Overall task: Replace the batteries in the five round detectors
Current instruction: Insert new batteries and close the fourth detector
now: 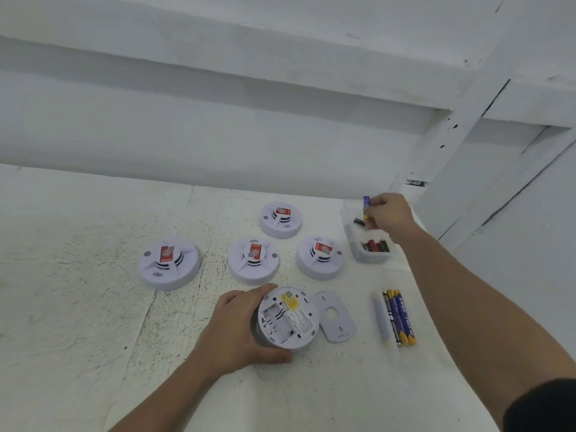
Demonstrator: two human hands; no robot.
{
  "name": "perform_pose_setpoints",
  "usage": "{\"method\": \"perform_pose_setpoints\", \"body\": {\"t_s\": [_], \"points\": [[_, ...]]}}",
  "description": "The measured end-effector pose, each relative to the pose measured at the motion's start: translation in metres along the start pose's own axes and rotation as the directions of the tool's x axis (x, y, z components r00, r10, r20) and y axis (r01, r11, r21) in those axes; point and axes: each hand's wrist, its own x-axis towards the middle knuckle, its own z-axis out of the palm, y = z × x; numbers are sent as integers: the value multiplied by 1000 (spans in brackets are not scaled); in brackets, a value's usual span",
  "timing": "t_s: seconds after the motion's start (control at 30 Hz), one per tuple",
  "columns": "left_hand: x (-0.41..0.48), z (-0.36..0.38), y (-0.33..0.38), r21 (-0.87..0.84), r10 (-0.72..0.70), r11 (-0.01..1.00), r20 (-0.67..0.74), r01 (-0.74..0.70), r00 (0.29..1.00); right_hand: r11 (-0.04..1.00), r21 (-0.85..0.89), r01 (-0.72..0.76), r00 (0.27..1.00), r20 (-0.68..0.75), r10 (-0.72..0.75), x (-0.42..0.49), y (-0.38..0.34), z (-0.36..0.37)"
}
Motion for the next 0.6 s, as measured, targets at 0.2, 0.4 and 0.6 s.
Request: {"method": "perform_pose_setpoints", "body": {"t_s": [0.2,0.4,0.6], "points": [[1,2,-1,-10,31,999,-22,-31,999,984,157,85,980,163,-111,-74,-25,0],[4,7,-10,8,28,1000,-27,-28,999,990,57,129,926,350,-141,-160,-10,33],[4,7,-9,-31,61,998,-32,-62,998,948,-137,288,916,328,-231,-214,17,70]]}}
